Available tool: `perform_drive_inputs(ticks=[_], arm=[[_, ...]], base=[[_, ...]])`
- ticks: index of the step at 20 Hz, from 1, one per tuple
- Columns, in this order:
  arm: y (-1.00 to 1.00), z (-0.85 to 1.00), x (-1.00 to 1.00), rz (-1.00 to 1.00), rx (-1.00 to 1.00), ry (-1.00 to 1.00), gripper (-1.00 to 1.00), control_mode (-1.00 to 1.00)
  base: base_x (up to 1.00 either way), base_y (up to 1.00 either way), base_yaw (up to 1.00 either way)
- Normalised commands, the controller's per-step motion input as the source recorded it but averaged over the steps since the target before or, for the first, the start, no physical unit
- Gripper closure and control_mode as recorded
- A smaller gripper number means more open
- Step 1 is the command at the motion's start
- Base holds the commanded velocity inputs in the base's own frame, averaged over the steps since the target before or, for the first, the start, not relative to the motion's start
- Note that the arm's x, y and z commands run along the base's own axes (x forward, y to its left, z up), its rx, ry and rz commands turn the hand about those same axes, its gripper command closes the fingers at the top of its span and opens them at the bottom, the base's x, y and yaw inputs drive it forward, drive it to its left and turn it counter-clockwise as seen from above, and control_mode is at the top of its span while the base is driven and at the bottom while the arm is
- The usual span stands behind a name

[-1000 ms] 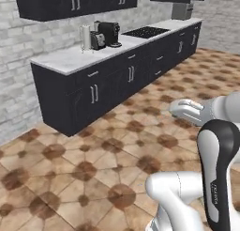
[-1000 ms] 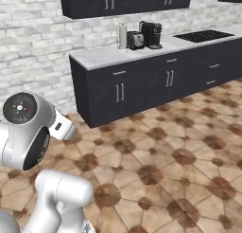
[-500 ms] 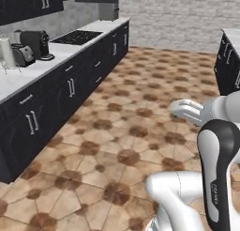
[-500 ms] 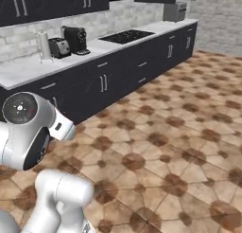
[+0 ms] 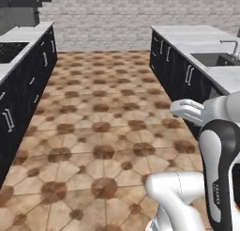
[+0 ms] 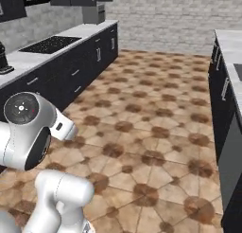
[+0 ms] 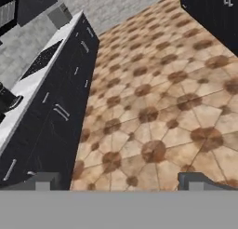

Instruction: Take the smaller bowl and place it next to the appetizer plate on the dining counter , and place the larger bowl next to the plate with cooked food.

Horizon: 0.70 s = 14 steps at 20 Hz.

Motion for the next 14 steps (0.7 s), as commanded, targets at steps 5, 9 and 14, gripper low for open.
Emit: perform_drive_inputs(ticks=[5,9,14], arm=[[0.00,0.00,0.00,0.00,0.00,0.00,-1.00,1.00],[0.00,0.00,0.00,0.00,0.00,0.00,-1.00,1.00],[0.00,0.00,0.00,0.00,0.00,0.00,-1.00,1.00]], base=[[1.00,0.85,-0.54],[1.00,0.68,-0.39],[1.00,0.79,-0.20]])
